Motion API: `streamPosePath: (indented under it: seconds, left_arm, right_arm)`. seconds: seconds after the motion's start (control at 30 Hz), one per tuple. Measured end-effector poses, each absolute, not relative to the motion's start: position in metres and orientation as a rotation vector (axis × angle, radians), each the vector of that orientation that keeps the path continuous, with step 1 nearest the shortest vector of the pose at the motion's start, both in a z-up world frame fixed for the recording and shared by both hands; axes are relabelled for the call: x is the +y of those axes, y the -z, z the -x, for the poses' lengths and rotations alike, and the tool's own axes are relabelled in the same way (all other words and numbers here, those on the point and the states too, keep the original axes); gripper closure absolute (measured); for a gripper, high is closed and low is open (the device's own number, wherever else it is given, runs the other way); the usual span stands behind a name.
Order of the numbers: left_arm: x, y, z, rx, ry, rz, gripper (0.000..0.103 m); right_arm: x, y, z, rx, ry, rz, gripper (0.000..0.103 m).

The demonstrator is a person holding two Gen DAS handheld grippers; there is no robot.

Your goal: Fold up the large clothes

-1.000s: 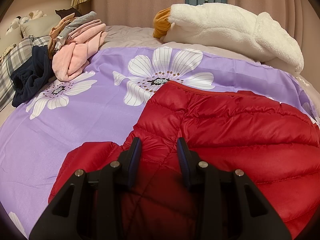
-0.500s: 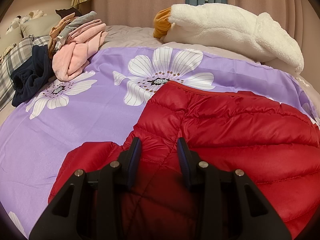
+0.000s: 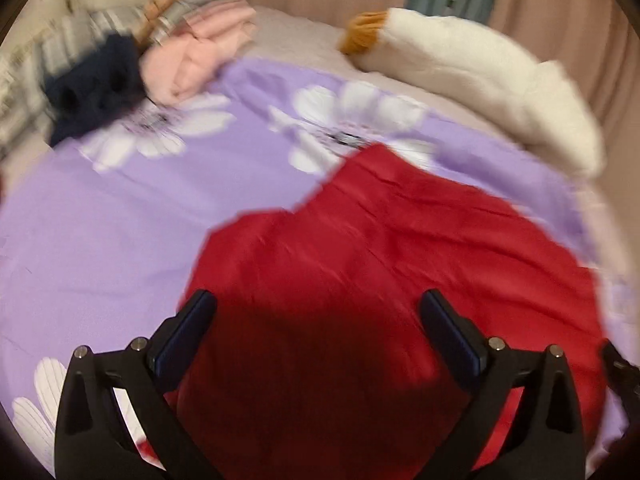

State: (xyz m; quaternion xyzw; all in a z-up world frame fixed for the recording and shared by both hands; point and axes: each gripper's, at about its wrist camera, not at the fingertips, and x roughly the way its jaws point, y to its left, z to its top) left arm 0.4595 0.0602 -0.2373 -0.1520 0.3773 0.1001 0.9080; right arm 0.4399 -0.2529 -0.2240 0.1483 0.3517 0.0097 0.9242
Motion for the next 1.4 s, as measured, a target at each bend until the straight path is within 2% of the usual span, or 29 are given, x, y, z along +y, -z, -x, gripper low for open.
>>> streamPosePath:
  seconds: [0.1,0.13,0.2,0.27,0.4,0.57,0.93,1.03,1.4]
  left_arm:
    - [0.061,0.202,-0.424,0.696,-0.115,0.268,0.001]
    - [0.06,0.187,-0.41,0.662,-0.074,0.238,0.001]
    - [0.061,0.171,-0.392,0.649,-0.015,0.216,0.001]
    - [0.07,0.165,-0.379,0.685,0.043,0.269,0.0]
    - [0.099,0.184,-0.36,0.824,0.151,0.549,0.0]
    - [0.119,0.222,-0.338,0.851,0.224,0.876,0.0]
    - [0.095,0.285,-0.355,0.926,0.322,0.924,0.005]
    - [0.094,0.303,-0.374,0.944,0.357,1.012,0.011]
    - [0.097,0.322,-0.442,0.822,0.446,1.23,0.01]
  right_arm:
    - [-0.266,0.197,-0.409,0.68,-0.041,-0.372,0.049]
    - [-0.27,0.188,-0.398,0.663,-0.049,-0.394,0.04]
    - [-0.276,0.176,-0.382,0.643,-0.087,-0.407,0.032]
    - [-0.277,0.168,-0.367,0.633,-0.107,-0.396,0.031]
    - [-0.282,0.169,-0.339,0.643,-0.117,-0.416,0.028]
    - [-0.283,0.198,-0.326,0.738,-0.138,-0.451,0.027]
    - [-0.287,0.265,-0.338,0.794,-0.274,-0.825,0.027]
    - [-0.281,0.28,-0.353,0.814,-0.288,-0.874,0.027]
    - [-0.293,0.317,-0.392,0.706,-0.412,-1.187,0.027]
